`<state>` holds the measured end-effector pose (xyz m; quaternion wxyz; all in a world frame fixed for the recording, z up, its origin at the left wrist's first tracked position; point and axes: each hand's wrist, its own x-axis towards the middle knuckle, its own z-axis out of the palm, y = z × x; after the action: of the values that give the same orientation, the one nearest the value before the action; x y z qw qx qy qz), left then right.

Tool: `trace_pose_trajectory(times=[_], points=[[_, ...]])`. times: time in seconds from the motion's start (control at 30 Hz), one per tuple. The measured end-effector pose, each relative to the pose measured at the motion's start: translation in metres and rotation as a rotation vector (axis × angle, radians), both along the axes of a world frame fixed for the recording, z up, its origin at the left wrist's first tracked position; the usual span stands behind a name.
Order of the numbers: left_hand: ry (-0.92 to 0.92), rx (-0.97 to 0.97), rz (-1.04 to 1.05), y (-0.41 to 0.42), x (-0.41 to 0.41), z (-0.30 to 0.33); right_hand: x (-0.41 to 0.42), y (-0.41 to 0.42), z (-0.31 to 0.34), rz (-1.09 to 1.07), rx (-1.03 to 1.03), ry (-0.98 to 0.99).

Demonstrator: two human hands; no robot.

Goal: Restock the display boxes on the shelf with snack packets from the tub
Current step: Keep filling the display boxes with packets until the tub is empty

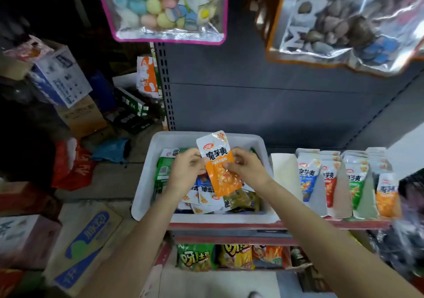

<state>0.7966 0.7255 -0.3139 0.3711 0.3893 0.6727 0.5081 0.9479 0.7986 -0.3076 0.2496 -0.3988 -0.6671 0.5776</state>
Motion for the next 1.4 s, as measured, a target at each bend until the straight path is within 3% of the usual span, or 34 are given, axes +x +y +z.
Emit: trace_pose_trajectory(times=[0.17, 0.4, 0.5, 0.63, 0.9, 1.2, 1.4], points=[[0.106, 0.017, -0.088, 0.022, 0.047, 0.011, 0.048, 0.010, 0.010, -0.104, 0.000, 0.109], [0.144, 0.012, -0.141, 0.065, 0.151, 0.017, 0.149, 0.037, 0.010, -0.223, 0.062, 0.061], [0.245, 0.026, -0.171, 0.085, 0.204, 0.018, 0.204, 0.051, 0.012, -0.240, 0.098, 0.057], [0.203, 0.013, -0.198, 0.106, 0.275, 0.013, 0.278, 0.072, 0.010, -0.258, 0.099, 0.048], [0.206, 0.017, -0.261, 0.149, 0.384, -0.003, 0.391, 0.122, -0.009, -0.300, 0.233, -0.162], [0.461, 0.016, -0.257, 0.175, 0.439, -0.020, 0.446, 0.145, -0.032, -0.360, 0.224, -0.277], [0.486, 0.007, -0.242, 0.173, 0.444, -0.024, 0.453, 0.146, -0.048, -0.284, 0.258, -0.407]])
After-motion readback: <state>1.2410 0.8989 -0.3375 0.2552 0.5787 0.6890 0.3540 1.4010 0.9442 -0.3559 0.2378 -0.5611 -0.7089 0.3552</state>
